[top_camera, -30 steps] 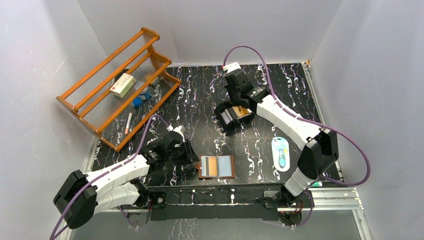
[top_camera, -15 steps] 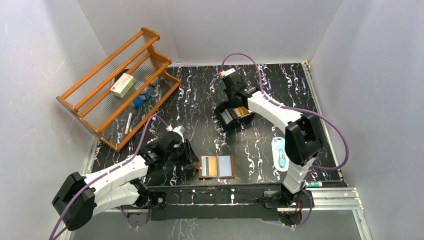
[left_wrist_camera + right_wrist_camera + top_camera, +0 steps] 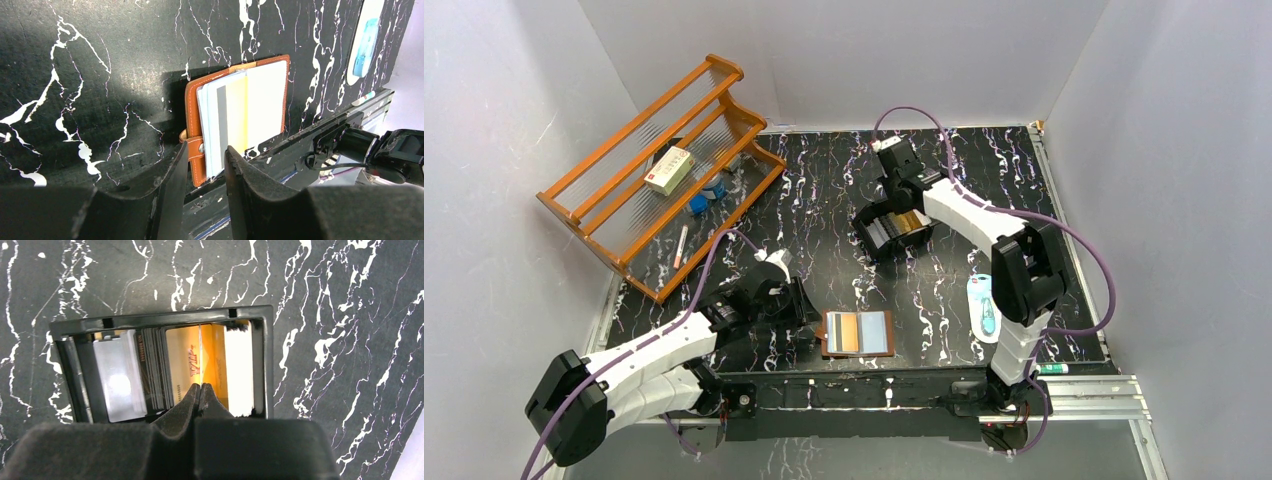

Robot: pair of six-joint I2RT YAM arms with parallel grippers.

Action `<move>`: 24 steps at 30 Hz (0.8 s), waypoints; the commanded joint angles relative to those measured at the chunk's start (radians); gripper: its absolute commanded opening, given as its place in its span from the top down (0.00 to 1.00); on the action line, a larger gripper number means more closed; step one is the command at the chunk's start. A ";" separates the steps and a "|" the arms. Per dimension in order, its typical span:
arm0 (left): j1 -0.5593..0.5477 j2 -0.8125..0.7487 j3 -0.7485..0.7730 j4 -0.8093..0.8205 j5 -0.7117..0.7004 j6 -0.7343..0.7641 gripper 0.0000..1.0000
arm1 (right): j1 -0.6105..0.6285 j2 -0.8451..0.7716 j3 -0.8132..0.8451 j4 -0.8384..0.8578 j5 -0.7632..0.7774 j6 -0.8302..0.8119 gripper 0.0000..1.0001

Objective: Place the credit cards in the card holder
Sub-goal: Pick up the credit card from the storage box.

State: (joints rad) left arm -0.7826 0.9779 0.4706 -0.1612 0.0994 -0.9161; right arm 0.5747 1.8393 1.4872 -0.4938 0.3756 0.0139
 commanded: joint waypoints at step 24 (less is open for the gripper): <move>-0.001 -0.006 0.006 0.008 0.011 0.002 0.68 | -0.032 0.073 0.139 -0.039 0.061 -0.028 0.92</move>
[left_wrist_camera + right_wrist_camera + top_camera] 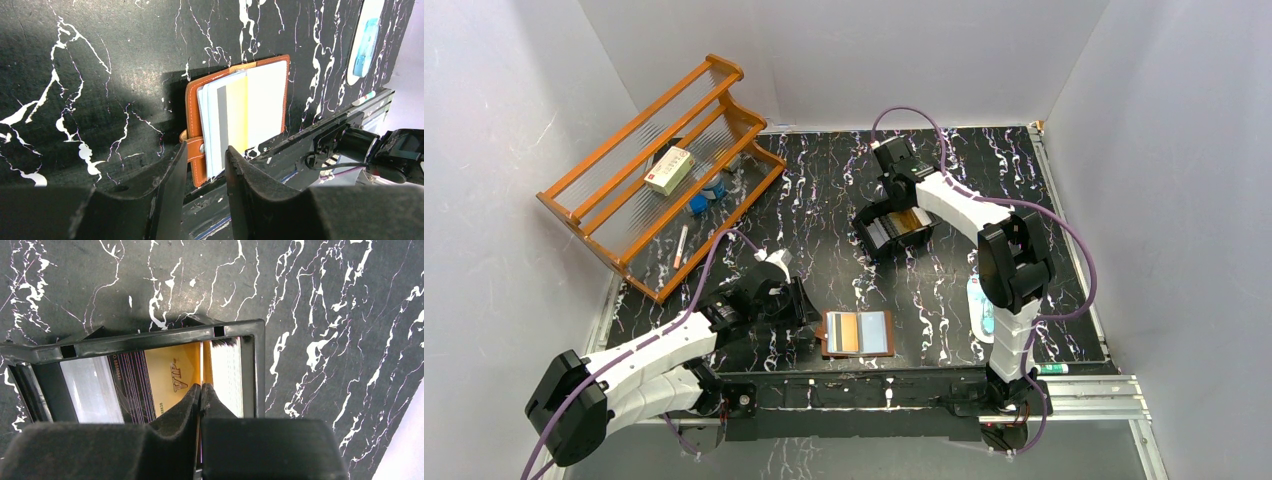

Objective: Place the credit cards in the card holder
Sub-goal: Pick up the credit card from the storage box.

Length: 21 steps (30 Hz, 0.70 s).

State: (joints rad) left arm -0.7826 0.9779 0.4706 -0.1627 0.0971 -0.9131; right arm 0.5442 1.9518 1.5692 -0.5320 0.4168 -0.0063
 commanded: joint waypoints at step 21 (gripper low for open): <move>-0.001 -0.016 -0.003 0.011 0.013 -0.005 0.67 | -0.001 -0.046 0.096 -0.046 -0.026 0.015 0.99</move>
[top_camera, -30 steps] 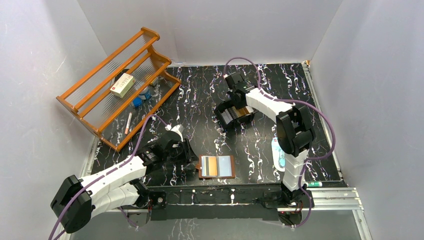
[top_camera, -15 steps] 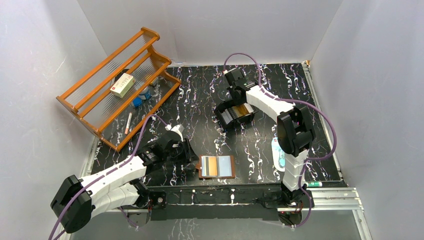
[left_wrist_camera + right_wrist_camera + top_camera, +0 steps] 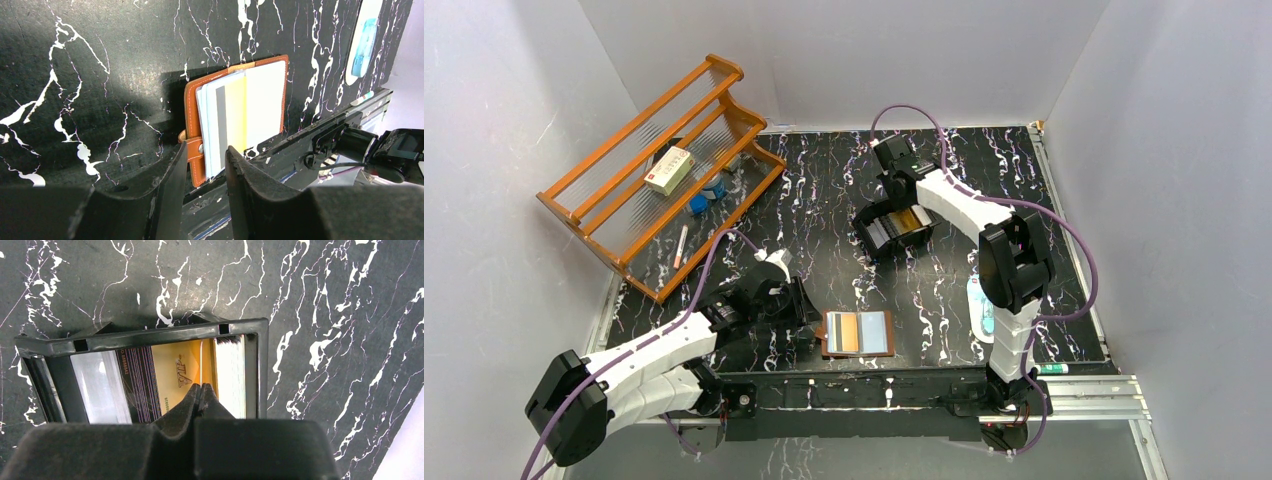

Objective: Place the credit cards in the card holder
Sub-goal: Pick up the credit card from the storage box.

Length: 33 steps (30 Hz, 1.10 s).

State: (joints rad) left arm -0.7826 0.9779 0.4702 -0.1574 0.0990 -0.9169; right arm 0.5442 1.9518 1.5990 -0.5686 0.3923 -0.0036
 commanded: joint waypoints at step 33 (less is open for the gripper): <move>-0.001 -0.024 0.416 0.006 0.048 0.038 0.56 | -0.001 -0.869 -0.625 0.587 -0.766 0.723 1.00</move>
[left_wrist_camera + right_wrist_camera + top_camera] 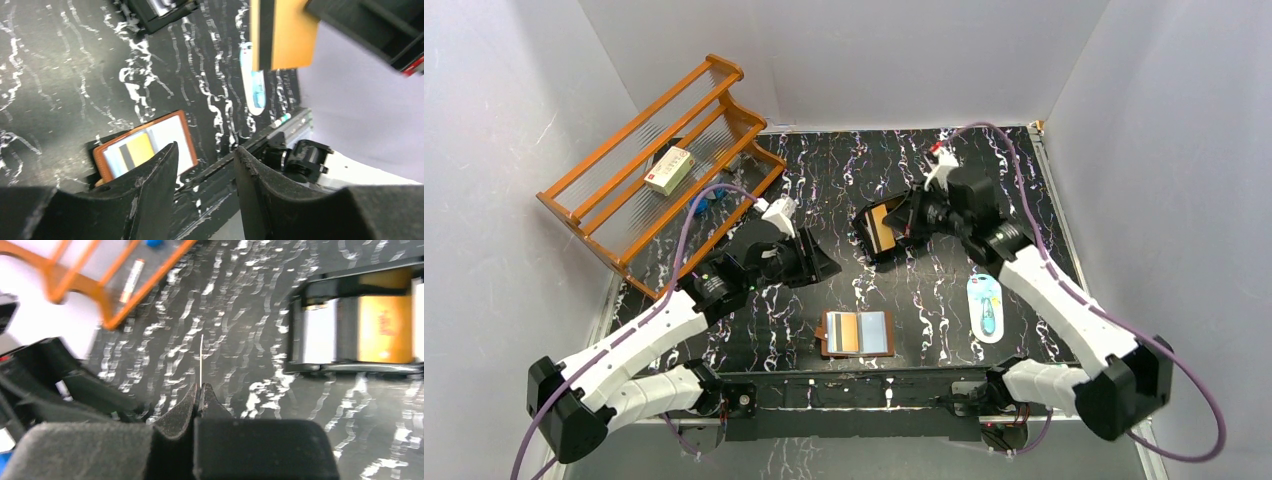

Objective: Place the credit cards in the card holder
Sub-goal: Pick up the credit card from the storage box.

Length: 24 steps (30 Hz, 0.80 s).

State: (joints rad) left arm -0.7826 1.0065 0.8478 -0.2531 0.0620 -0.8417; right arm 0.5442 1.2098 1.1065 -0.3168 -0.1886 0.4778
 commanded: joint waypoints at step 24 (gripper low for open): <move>-0.001 -0.057 -0.001 0.395 0.194 -0.122 0.59 | 0.020 -0.178 -0.637 1.343 -0.381 0.899 1.00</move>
State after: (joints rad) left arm -0.7826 0.9421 0.8513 0.0856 0.2325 -0.9550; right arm 0.5453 1.0401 0.4744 0.9070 -0.5396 1.3407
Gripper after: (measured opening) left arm 0.443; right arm 0.011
